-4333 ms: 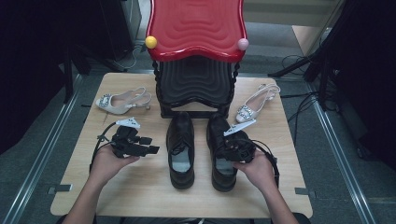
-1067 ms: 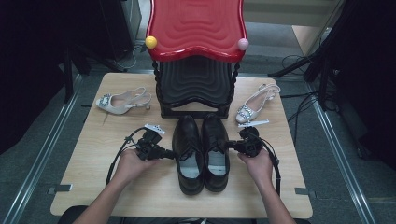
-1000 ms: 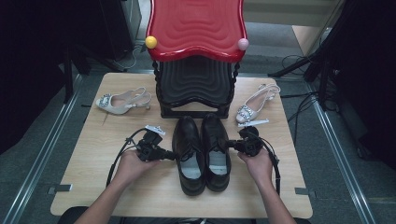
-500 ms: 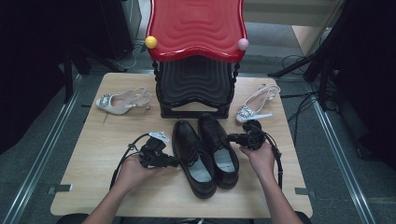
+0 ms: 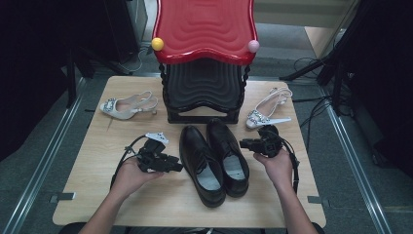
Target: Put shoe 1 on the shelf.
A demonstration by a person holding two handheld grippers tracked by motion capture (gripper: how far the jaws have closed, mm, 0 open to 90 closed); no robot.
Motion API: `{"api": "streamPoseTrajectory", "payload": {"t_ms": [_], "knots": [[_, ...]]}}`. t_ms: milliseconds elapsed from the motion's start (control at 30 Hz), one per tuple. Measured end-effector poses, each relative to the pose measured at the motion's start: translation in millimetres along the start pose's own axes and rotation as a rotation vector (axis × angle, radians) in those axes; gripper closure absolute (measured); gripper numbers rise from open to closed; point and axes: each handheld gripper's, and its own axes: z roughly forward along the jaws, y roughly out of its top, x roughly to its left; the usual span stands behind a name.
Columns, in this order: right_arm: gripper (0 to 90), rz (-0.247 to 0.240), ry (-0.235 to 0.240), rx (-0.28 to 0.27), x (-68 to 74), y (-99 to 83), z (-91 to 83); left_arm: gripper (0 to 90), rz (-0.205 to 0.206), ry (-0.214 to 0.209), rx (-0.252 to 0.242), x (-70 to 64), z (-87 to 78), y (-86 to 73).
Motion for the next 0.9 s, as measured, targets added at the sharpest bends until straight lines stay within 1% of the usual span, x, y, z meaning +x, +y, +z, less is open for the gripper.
{"api": "streamPoseTrajectory", "payload": {"t_ms": [33, 100, 167, 200, 233, 267, 300, 367, 400, 467, 600, 633, 700, 733, 767, 833, 867, 900], "knots": [[77.4, -0.001, 0.000, -0.004, 1.3, 0.0, -2.8, 54.5, 0.000, -0.006, 0.004, 1.1, -1.7, 0.6], [76.9, -0.006, 0.005, -0.009, 4.3, 0.5, -8.6, 52.2, -0.005, -0.005, 0.008, 1.3, -4.0, 1.8], [75.7, -0.011, 0.016, -0.016, 8.1, 0.9, -14.0, 49.9, 0.000, -0.003, 0.008, 1.6, -5.7, 3.1], [75.6, -0.012, 0.018, -0.016, 10.4, 1.1, -16.4, 49.1, 0.002, 0.012, 0.008, 1.3, -6.5, 3.9], [75.2, -0.016, 0.021, -0.014, 12.6, 1.1, -18.3, 48.4, -0.001, 0.011, 0.003, 1.5, -7.2, 4.4], [74.6, -0.021, 0.025, -0.013, 17.9, 0.7, -22.0, 46.3, -0.003, 0.008, 0.006, 1.9, -8.1, 5.2], [74.6, -0.021, 0.025, -0.013, 17.9, 0.7, -22.0, 46.3, -0.003, 0.015, 0.001, 1.8, -8.7, 5.8], [73.5, -0.036, 0.033, -0.004, 26.9, -0.1, -26.9, 45.2, 0.005, 0.020, 0.003, 1.9, -10.7, 7.3], [73.5, -0.036, 0.033, -0.004, 26.9, -0.1, -26.9, 45.2, 0.005, 0.024, 0.000, 1.8, -11.6, 8.1], [73.2, -0.052, 0.043, 0.009, 33.6, -1.0, -28.8, 45.0, 0.009, 0.030, -0.003, 2.3, -13.6, 10.3], [72.3, -0.073, 0.050, 0.022, 45.5, -4.0, -31.1, 44.4, 0.002, 0.028, -0.012, 4.3, -17.2, 14.0], [72.3, -0.081, 0.054, 0.024, 48.0, -4.8, -31.5, 44.3, 0.008, 0.028, -0.007, 5.6, -18.5, 15.1], [72.2, -0.086, 0.059, 0.035, 53.7, -6.7, -32.8, 44.3, 0.007, 0.041, -0.010, 6.1, -20.0, 16.5], [71.5, -0.097, 0.066, 0.043, 58.8, -8.7, -32.4, 44.2, 0.008, 0.038, -0.008, 7.3, -20.9, 17.3], [71.5, -0.097, 0.066, 0.043, 58.8, -8.7, -32.4, 44.2, 0.005, 0.043, -0.011, 7.6, -21.6, 18.0], [70.9, -0.102, 0.077, 0.054, 64.2, -10.6, -30.9, 44.2, 0.001, 0.041, -0.015, 9.2, -22.6, 19.3], [70.3, -0.103, 0.082, 0.062, 67.1, -11.5, -29.9, 44.1, 0.005, 0.039, -0.009, 10.4, -23.4, 20.3], [70.0, -0.108, 0.088, 0.066, 69.7, -12.3, -28.5, 44.0, 0.005, 0.047, -0.012, 10.6, -23.5, 20.9]]}}
